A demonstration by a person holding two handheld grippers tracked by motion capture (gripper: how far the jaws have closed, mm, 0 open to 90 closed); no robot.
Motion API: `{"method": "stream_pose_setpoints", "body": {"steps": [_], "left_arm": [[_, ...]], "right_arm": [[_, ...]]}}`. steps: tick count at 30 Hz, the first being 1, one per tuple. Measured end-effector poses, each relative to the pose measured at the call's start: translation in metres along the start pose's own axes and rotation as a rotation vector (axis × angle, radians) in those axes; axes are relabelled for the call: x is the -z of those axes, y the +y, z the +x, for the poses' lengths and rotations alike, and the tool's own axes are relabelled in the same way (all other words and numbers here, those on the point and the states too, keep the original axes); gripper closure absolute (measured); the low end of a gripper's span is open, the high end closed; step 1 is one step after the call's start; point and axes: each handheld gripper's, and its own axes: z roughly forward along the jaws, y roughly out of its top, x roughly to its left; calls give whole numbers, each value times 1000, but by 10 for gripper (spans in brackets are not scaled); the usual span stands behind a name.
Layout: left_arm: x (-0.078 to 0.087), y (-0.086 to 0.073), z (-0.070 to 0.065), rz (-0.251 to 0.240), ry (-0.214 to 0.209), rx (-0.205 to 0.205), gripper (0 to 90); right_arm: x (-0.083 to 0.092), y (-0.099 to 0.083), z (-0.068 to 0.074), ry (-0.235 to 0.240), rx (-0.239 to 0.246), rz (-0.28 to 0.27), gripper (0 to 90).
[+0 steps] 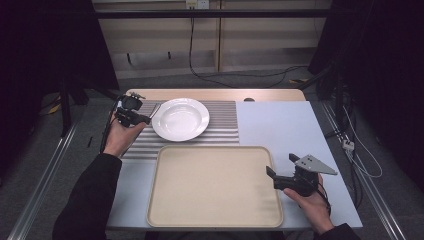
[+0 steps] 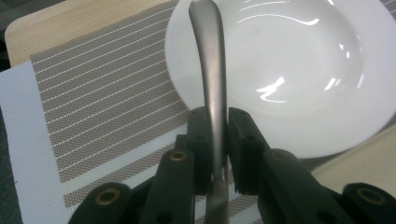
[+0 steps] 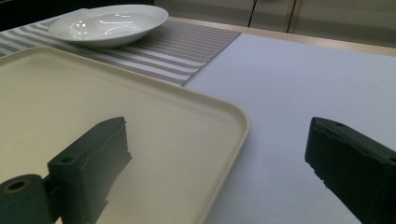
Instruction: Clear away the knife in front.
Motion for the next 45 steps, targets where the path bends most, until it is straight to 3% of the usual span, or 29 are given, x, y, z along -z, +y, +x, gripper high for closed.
{"method": "stream_pose_setpoints", "body": {"steps": [10,15,36,38,45], "left_arm": [[11,1,-30,-17,-46,-42,800],[13,-3,-40,-27,-72,-40,800],[18,-25,-81,-2,-126,-69,800],[18,-27,-86,-3,-134,-56,800],[17,-31,-100,18,-144,-79,800]], "right_arm": [[1,0,0,0,0,-1,61],[1,0,1,3,0,-2,61],[0,0,1,2,7,-2,62],[0,0,1,2,7,-2,62],[0,0,1,2,7,-1,62]]}}
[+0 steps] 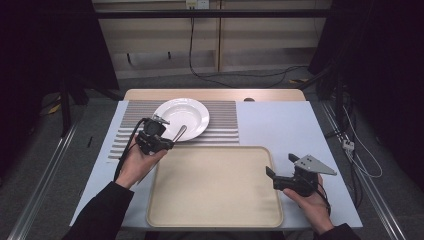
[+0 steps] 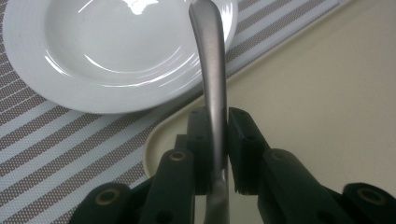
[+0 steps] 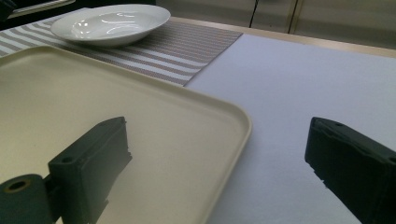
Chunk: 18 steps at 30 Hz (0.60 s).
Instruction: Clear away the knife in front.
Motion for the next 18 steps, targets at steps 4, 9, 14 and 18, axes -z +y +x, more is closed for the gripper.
{"method": "stream_pose_setpoints", "body": {"steps": [4,9,14,18], "left_arm": [[-5,-2,-8,22,16,-4,800],[-8,-5,-18,29,12,1,800],[-15,-8,-28,35,-12,-11,800],[-25,-12,-33,62,-17,-23,800]], "right_arm": [[0,0,0,1,-3,1,62],[0,0,0,0,-2,1,64],[0,0,1,0,-2,1,64],[0,0,1,2,-2,1,64]]}}
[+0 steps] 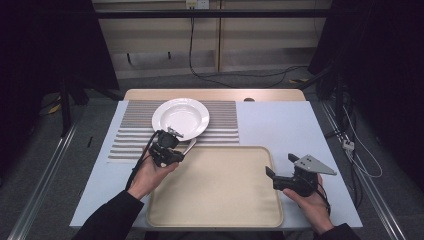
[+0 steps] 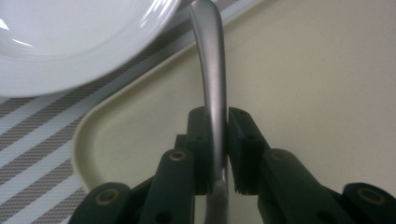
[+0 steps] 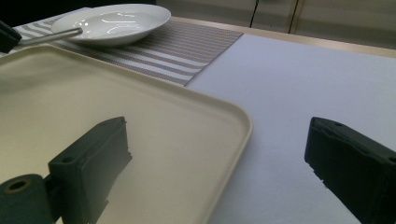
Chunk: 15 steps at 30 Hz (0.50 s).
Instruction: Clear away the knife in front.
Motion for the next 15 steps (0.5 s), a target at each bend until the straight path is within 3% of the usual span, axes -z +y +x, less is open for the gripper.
{"method": "stream_pose_setpoints", "body": {"steps": [15], "left_arm": [[-22,-5,-11,51,-25,-7,799]], "right_arm": [[0,0,0,-2,8,-1,64]]}}
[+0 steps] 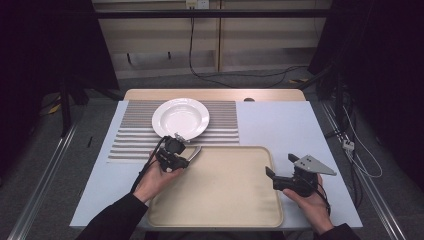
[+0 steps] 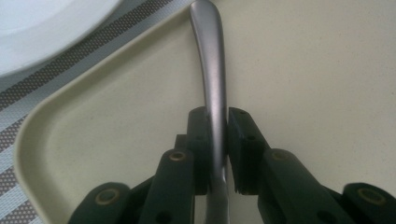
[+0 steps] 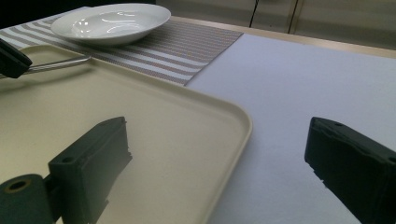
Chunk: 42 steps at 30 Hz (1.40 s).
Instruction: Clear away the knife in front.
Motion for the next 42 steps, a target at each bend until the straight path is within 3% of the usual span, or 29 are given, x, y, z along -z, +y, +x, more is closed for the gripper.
{"method": "stream_pose_setpoints", "body": {"steps": [8,26,34,39,42], "left_arm": [[-10,-2,-2,24,-21,14,799],[-7,-8,-7,29,-33,48,796],[-4,-12,-5,26,-39,-8,786],[2,-13,-4,-28,-38,-54,635],[6,-13,-2,-81,-42,-76,470]], "right_arm": [[0,0,0,2,-1,0,64],[0,0,0,2,-1,-1,64],[0,0,0,6,-3,2,64],[0,0,0,13,-10,1,64],[0,0,0,17,-8,0,64]]}}
